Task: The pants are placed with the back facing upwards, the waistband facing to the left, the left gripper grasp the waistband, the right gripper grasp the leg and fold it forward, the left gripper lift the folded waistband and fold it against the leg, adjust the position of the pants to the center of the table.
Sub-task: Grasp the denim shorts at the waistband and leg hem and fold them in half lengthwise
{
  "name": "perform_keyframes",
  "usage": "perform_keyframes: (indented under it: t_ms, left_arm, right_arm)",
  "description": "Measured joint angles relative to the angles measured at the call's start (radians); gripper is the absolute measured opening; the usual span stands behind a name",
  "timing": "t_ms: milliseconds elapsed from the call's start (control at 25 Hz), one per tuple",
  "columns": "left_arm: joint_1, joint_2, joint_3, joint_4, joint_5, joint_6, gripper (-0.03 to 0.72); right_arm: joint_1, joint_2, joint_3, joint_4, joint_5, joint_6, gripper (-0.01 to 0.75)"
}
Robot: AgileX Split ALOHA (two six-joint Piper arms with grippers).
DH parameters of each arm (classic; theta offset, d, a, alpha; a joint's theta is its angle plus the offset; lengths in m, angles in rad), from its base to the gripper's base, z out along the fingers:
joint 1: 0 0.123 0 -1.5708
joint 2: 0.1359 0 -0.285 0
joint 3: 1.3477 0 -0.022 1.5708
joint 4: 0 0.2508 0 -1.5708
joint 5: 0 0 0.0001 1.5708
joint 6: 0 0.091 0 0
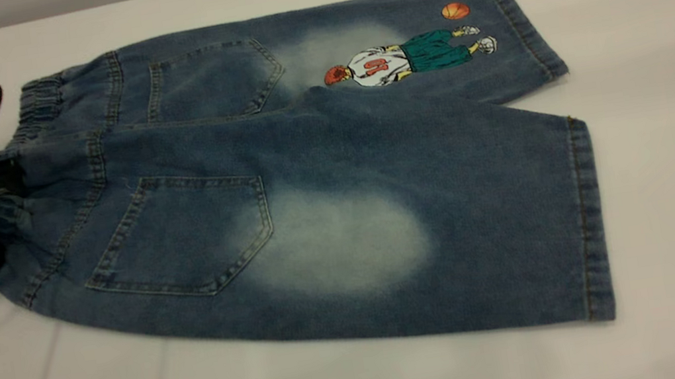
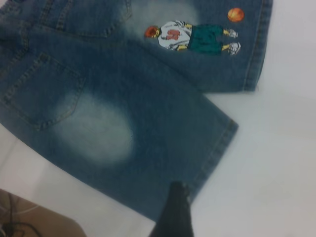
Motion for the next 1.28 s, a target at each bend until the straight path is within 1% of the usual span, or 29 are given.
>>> perform_keyframes:
  t_ms: [200,320,400,480,520,680,880,1040,1280]
  left_arm:
    - [-0.034,-0.03,-0.042,0.001,0.076,0.001,0.065]
    - [-0.045,-0.04,-0.063,0.001,0.111,0.002,0.065]
    - [-0.049,-0.043,-0.074,-0.002,0.129,0.002,0.065]
    - [-0.05,-0.043,-0.081,-0.013,0.137,0.004,0.065]
    - [-0.05,-0.043,-0.084,-0.02,0.14,0.004,0.065]
    - [-0.05,-0.043,-0.097,-0.038,0.152,0.004,0.065]
    - [-0.05,-0.043,-0.101,-0.04,0.153,0.004,0.065]
    - [-0.05,-0.043,-0.101,-0.042,0.153,0.004,0.065]
    - [-0.05,-0.043,-0.101,-0.044,0.153,0.004,0.065]
  right_arm:
    - [0.0,0.179,-0.112,0.003,0.04,-0.023,0.591]
    - [0.0,0.292,-0.141,0.004,0.073,-0.047,0.591]
    - [0.012,0.358,-0.145,0.002,0.075,-0.052,0.591]
    - [0.048,0.421,-0.145,-0.01,0.073,-0.053,0.591]
    - [0.078,0.45,-0.145,-0.017,0.068,-0.053,0.591]
    - [0.232,0.55,-0.151,-0.082,0.045,-0.036,0.591]
    - [0.406,0.675,-0.149,-0.213,0.024,0.057,0.591]
    - [0.481,0.769,-0.119,-0.248,-0.036,0.125,0.591]
    - [0.514,0.898,-0.111,-0.239,-0.144,0.173,0.591]
